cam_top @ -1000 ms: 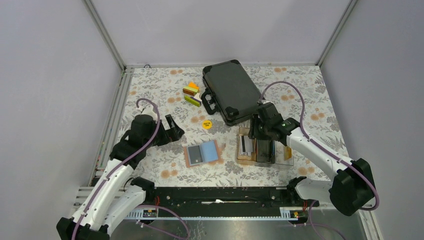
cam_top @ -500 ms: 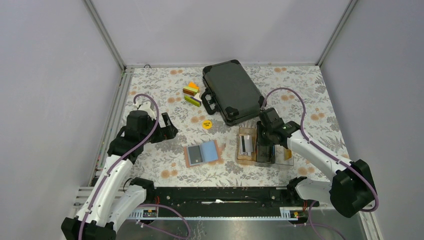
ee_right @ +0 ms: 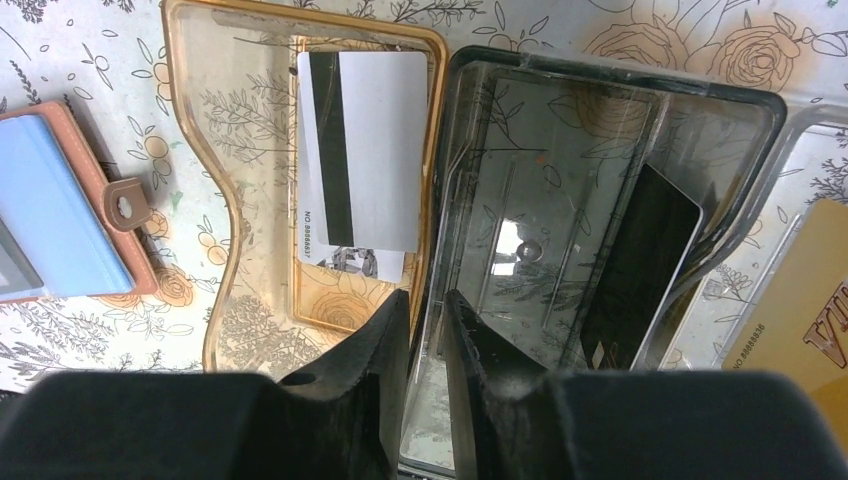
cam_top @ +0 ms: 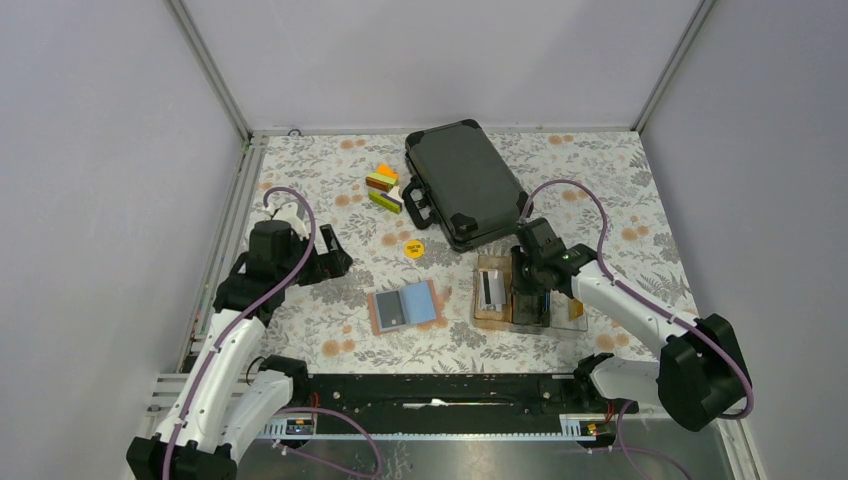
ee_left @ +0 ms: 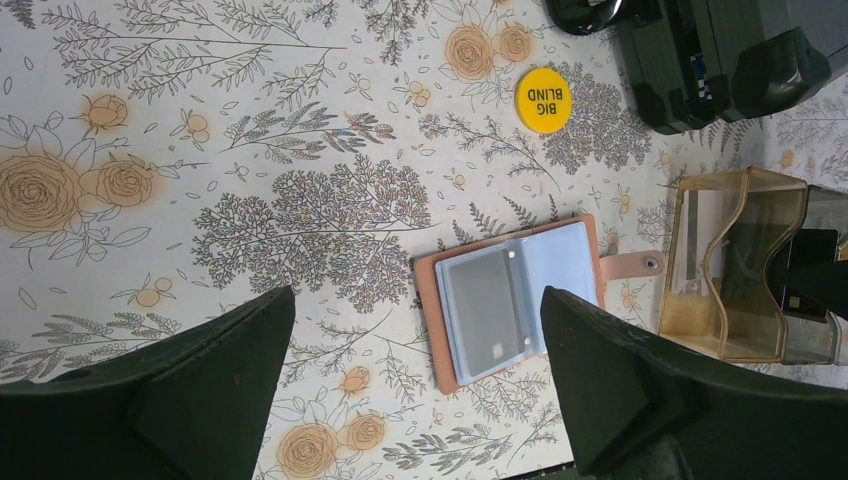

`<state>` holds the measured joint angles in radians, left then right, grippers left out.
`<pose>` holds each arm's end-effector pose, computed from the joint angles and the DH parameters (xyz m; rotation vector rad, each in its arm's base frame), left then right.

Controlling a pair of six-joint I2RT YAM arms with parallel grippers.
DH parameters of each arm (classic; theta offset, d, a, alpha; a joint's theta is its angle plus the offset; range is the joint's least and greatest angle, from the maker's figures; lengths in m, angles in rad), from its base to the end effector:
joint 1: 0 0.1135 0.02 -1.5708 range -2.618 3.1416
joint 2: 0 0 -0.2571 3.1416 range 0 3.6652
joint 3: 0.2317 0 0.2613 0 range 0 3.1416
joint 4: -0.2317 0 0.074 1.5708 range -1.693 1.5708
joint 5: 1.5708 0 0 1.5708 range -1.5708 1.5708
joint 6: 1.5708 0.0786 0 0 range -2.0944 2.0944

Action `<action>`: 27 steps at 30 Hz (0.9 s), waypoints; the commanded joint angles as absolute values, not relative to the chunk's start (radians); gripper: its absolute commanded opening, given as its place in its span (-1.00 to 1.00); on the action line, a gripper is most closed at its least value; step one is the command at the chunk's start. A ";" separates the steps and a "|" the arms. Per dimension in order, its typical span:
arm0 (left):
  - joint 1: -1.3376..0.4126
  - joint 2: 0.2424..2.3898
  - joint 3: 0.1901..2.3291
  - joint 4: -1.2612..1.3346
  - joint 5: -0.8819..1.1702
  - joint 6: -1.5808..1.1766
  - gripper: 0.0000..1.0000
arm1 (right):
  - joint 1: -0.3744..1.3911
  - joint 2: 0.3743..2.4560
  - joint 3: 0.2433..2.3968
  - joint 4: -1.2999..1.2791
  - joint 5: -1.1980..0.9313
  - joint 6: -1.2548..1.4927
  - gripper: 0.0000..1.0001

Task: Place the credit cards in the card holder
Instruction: Pick up the credit card from the storage box.

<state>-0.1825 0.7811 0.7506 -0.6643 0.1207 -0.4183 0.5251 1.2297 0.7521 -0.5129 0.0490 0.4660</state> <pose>0.2050 -0.0475 0.2494 -0.2058 2.2911 -0.4514 0.2365 0.1325 0.1646 -0.0576 2.5905 0.3120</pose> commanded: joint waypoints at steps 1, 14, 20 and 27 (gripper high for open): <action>-0.171 0.775 0.750 -0.640 0.140 -0.401 0.98 | 0.521 1.236 0.746 -0.492 0.031 0.473 -0.47; -0.153 0.768 0.749 -0.647 0.142 -0.391 0.97 | 0.522 1.255 0.735 -0.483 0.025 0.481 -0.57; -0.149 0.764 0.747 -0.646 0.144 -0.392 0.97 | 0.521 1.255 0.738 -0.486 0.032 0.481 -0.75; -0.143 0.758 0.743 -0.651 0.148 -0.393 0.97 | 0.522 1.246 0.749 -0.513 0.059 0.498 -0.83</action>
